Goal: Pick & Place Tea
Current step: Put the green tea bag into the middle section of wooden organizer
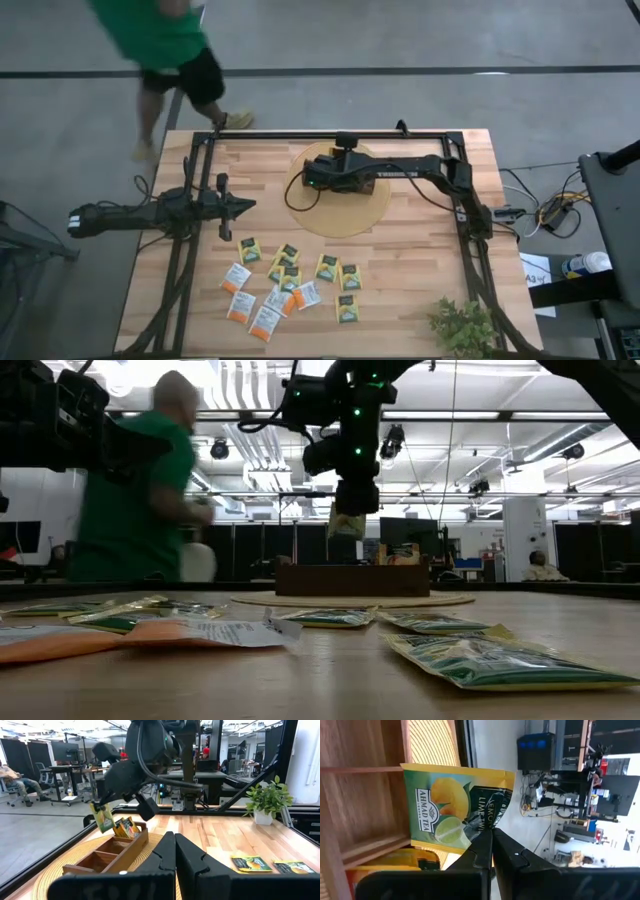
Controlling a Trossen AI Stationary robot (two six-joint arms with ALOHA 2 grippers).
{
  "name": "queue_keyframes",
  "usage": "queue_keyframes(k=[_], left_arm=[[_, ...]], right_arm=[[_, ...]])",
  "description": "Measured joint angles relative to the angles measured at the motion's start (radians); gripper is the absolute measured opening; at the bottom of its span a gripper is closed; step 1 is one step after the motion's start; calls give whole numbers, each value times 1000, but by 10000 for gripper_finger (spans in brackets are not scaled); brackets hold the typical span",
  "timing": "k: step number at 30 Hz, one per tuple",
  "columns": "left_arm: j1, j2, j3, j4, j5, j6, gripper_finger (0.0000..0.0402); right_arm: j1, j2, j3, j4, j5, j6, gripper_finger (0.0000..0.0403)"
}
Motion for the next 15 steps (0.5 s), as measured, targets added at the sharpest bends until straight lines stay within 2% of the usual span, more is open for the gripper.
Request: queue_keyframes(k=[11, 15], left_arm=[[0, 0, 0, 0, 0, 0, 0], [0, 0, 0, 1, 0, 0, 0]], right_arm=[[0, 9, -76, 21, 23, 102, 8], [-1, 8, -88, 66, 22, 86, 8]])
